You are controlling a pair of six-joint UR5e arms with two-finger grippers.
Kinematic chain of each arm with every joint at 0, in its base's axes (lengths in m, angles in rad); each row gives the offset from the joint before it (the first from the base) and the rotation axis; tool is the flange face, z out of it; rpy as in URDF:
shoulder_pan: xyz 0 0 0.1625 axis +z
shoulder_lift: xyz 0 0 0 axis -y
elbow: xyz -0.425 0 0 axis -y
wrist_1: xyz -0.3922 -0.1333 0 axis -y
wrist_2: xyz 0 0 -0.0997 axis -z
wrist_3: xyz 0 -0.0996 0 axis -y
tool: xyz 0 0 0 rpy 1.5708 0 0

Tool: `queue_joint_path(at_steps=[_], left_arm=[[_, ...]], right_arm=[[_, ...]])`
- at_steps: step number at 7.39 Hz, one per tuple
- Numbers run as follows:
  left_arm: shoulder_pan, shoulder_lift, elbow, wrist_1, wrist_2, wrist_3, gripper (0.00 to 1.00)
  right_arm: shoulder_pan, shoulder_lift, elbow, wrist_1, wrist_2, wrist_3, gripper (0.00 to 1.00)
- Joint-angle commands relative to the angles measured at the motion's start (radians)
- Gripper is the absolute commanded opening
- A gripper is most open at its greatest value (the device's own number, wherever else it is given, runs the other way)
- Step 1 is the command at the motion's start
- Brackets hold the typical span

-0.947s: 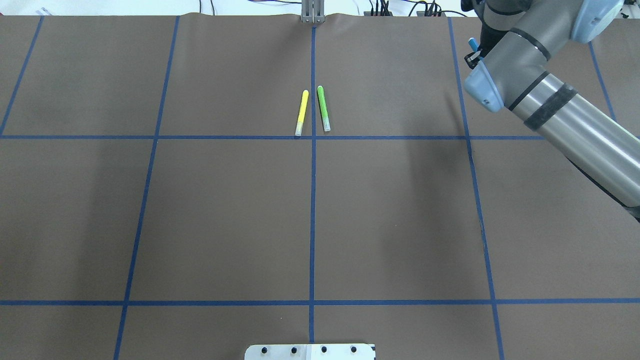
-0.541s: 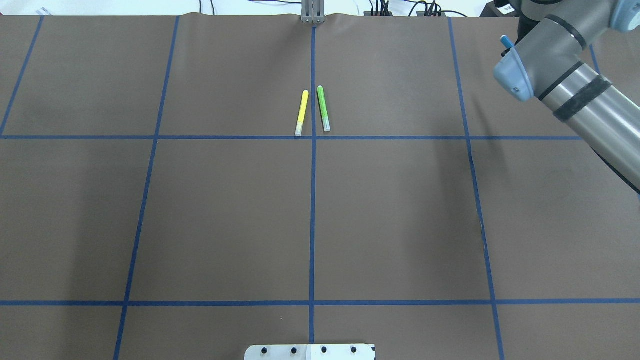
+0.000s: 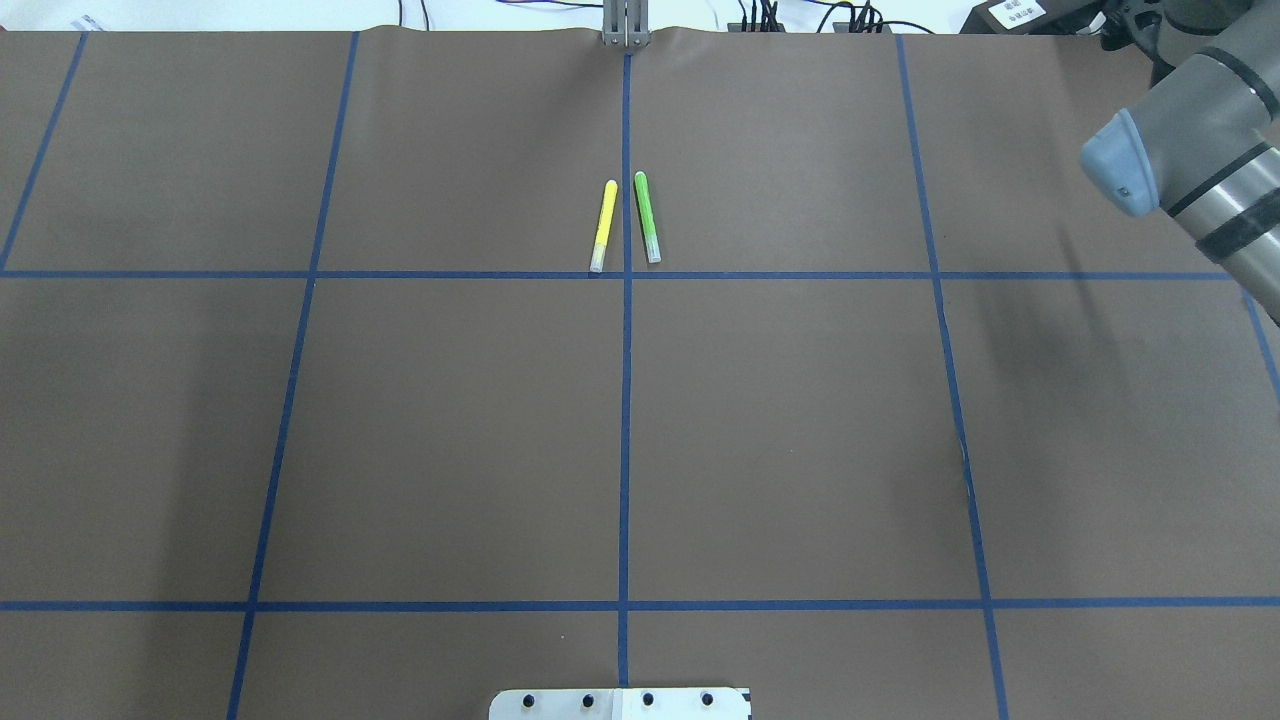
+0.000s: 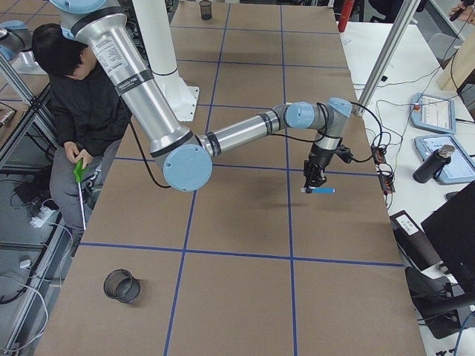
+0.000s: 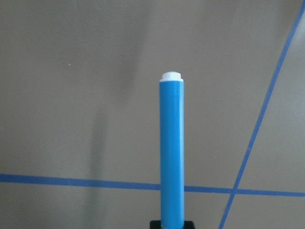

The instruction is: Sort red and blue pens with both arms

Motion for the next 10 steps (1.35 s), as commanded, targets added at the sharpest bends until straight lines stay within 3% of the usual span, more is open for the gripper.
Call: queue_joint_path(at_steps=[1, 3, 5, 10], left_arm=[[-0.024, 0.064, -0.026, 0.119, 0.001, 0.085, 0.00], [-0.045, 0.073, -0.025, 0.284, 0.002, 0.205, 0.00], [-0.052, 0.075, -0.013, 0.427, 0.002, 0.259, 0.00], [-0.050, 0.101, 0.151, 0.434, 0.005, 0.454, 0.00]], right_arm=[[0.039, -0.041, 0.043, -0.083, 0.006, -0.053, 0.00], [0.050, -0.110, 0.150, -0.143, 0.028, -0.093, 0.00], [0.091, -0.124, 0.153, -0.171, 0.100, -0.139, 0.00], [0.133, -0.164, 0.159, -0.171, 0.206, -0.205, 0.00]])
